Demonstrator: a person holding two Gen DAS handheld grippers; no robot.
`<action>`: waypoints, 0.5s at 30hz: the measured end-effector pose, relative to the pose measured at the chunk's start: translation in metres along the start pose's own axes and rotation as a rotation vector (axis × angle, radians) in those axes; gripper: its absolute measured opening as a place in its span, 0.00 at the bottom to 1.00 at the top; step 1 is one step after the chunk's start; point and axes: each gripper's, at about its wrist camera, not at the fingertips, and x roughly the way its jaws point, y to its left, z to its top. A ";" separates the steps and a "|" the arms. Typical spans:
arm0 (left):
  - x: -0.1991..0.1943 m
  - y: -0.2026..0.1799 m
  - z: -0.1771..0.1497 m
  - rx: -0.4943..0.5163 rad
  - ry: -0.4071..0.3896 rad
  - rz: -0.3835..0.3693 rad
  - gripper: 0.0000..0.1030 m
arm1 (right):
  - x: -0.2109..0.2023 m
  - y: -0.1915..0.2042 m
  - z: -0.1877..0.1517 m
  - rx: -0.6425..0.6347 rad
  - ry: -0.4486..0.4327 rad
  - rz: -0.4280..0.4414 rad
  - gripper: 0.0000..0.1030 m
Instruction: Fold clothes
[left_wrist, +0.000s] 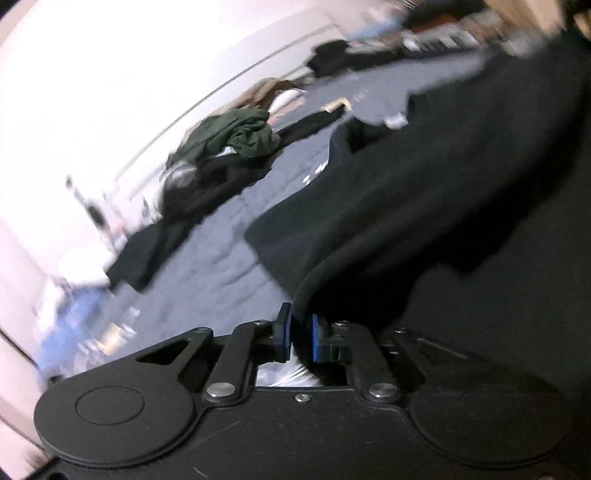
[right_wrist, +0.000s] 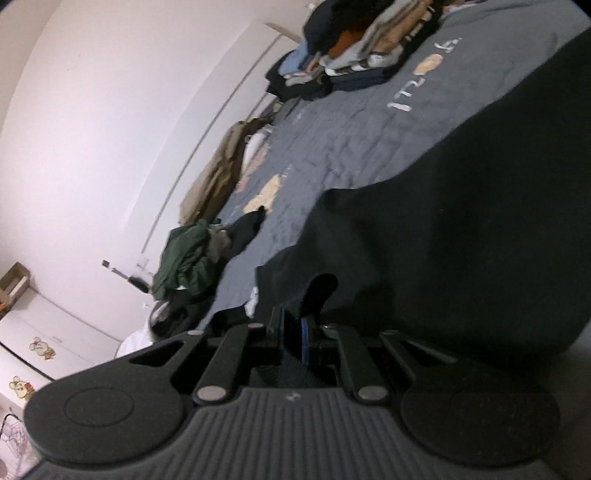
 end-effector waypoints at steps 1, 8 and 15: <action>-0.003 0.004 -0.006 0.009 0.015 -0.008 0.08 | 0.005 0.000 -0.002 -0.007 0.020 -0.007 0.08; -0.017 -0.015 -0.018 0.180 0.056 -0.016 0.12 | 0.026 0.007 -0.019 -0.189 0.120 -0.149 0.08; -0.029 -0.017 -0.008 0.148 -0.047 -0.023 0.55 | 0.008 0.049 -0.014 -0.390 0.148 -0.205 0.20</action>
